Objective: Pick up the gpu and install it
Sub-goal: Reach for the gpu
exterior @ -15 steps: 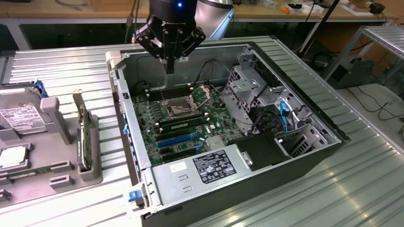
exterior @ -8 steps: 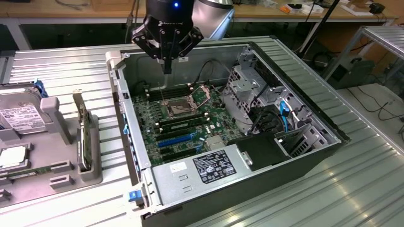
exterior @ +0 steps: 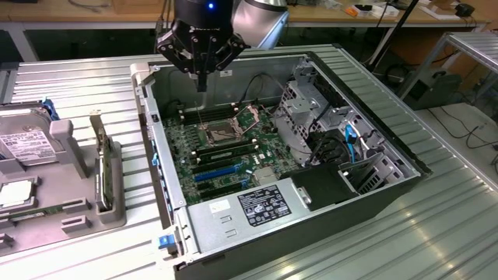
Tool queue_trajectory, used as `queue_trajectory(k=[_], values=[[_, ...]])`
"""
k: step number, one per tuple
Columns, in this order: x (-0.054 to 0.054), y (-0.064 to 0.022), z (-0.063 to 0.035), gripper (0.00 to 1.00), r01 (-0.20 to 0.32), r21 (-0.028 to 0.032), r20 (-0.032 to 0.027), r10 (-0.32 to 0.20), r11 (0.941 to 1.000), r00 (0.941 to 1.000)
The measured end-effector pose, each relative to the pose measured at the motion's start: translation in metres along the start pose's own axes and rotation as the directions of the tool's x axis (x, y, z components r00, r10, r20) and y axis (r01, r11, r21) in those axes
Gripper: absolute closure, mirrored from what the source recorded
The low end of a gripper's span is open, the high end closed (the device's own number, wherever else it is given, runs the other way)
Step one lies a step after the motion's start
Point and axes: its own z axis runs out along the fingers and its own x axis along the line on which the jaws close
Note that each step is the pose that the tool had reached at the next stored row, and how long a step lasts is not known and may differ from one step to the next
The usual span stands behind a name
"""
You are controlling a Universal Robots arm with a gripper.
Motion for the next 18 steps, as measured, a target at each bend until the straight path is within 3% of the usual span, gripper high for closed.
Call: queue_trajectory(k=[18], values=[[0.023, -0.0021, -0.0007, 0.89, 0.005, -0.0001, -0.0003, -0.005, 1.0000, 1.0000]])
